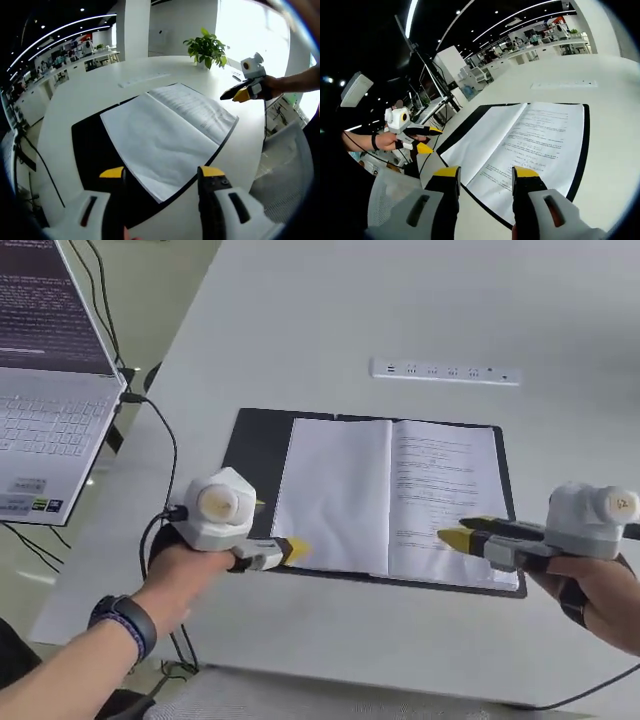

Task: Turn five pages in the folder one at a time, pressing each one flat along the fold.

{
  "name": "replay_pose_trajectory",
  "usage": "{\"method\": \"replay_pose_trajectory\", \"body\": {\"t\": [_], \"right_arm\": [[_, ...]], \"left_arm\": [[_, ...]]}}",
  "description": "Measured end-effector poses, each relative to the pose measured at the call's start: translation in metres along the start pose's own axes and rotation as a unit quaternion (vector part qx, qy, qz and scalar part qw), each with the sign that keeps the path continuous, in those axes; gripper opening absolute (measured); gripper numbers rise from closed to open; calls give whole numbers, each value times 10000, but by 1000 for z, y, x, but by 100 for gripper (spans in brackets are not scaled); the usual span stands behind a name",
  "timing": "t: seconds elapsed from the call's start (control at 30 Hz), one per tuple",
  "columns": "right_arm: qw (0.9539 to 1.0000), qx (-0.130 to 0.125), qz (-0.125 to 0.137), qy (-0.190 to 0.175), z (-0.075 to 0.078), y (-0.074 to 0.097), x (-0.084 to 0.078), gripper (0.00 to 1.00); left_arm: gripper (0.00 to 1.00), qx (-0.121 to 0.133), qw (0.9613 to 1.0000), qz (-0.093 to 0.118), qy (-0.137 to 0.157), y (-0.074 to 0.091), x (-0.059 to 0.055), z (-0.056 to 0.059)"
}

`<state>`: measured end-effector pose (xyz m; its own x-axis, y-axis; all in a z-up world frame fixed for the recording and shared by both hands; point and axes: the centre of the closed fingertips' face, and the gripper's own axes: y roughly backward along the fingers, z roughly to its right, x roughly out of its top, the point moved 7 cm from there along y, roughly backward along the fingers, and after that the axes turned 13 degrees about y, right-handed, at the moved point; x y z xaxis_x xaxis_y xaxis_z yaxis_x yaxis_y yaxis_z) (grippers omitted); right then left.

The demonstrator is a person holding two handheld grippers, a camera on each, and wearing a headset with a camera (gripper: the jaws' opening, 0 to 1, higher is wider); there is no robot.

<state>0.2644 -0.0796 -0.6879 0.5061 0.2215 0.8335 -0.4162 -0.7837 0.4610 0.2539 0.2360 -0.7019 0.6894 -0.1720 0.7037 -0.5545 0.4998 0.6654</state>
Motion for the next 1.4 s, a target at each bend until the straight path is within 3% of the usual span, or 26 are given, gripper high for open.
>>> {"method": "replay_pose_trajectory", "body": {"t": [0.23,0.33,0.6,0.9,1.07,1.4], "right_arm": [[9985,-447,114,303,5,27,12,45],[9965,-622,13,560,7,39,14,48],[9923,-912,-62,830,7,64,15,57],[9895,-1171,18,849,-1,92,7,64],[9877,-1286,-127,880,-8,100,-4,70],[9869,-1384,-224,795,-12,111,-19,70]], "left_arm": [[59,47,9998,184,-15,19,7,-2],[61,61,9996,255,-43,26,9,-3],[66,84,9991,406,-39,43,13,-3],[72,170,9979,620,18,68,20,9],[75,204,9975,657,133,72,16,13],[76,198,9979,582,205,70,10,15]]}}
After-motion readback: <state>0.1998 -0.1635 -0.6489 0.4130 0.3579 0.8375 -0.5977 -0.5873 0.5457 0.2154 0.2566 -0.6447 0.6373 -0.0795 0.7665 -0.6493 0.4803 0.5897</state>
